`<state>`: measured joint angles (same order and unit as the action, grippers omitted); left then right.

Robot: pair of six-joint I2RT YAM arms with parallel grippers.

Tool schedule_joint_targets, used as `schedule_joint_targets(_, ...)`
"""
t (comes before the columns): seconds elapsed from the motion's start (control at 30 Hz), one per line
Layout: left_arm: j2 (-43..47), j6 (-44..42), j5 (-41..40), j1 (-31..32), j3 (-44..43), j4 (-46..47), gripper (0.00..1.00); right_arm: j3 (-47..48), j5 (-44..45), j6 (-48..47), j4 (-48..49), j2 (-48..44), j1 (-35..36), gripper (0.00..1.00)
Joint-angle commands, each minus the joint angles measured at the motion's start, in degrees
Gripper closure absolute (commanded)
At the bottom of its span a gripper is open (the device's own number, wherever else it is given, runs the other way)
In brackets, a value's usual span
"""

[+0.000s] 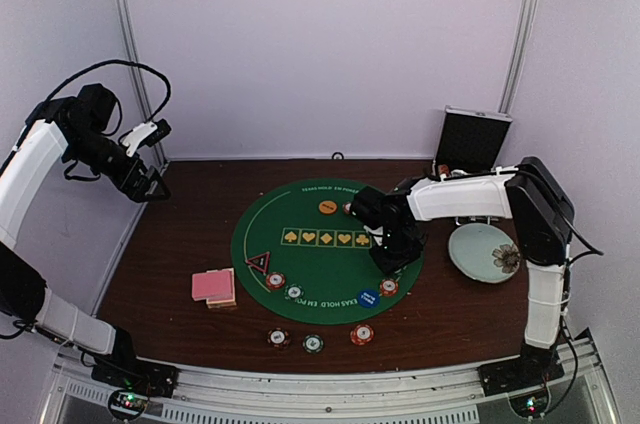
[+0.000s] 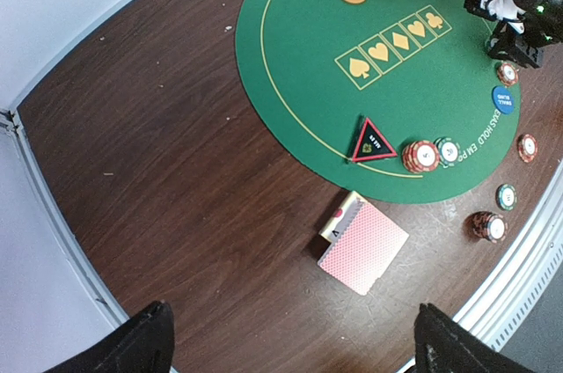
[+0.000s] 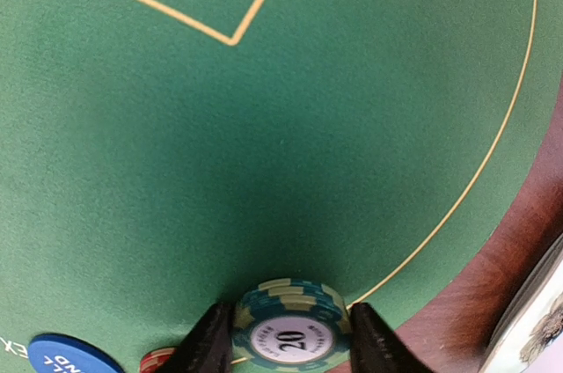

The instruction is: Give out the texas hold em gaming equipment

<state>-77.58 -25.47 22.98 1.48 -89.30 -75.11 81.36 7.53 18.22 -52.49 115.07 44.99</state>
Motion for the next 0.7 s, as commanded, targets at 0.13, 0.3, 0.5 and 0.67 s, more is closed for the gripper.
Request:
schedule_joint_targets(0.13, -0.2, -0.8, 0.3, -0.4, -1.3, 0.2, 0.02, 2.0, 3.1, 0.5, -2.0, -2.7, -0.7, 0.36)
schedule_joint_targets(0.3, -0.1, -0.6, 0.6, -0.4, -1.3, 0.2, 0.02, 5.9, 3.4, 0.4, -4.2, -7.1, 1.3, 0.3)
schedule_joint_targets(0.5, 0.1, -0.4, 0.7, -0.4, -0.9, 0.1, 0.02, 14.9, 2.9, 0.3, -8.3, -6.6, 12.7, 0.2)
schedule_joint_targets(0.67, 0.6, -0.2, 1.2, -0.4, -0.4, 0.2, 0.02, 25.3, -2.7, -1.1, -11.2, -0.4, 23.0, 0.11)
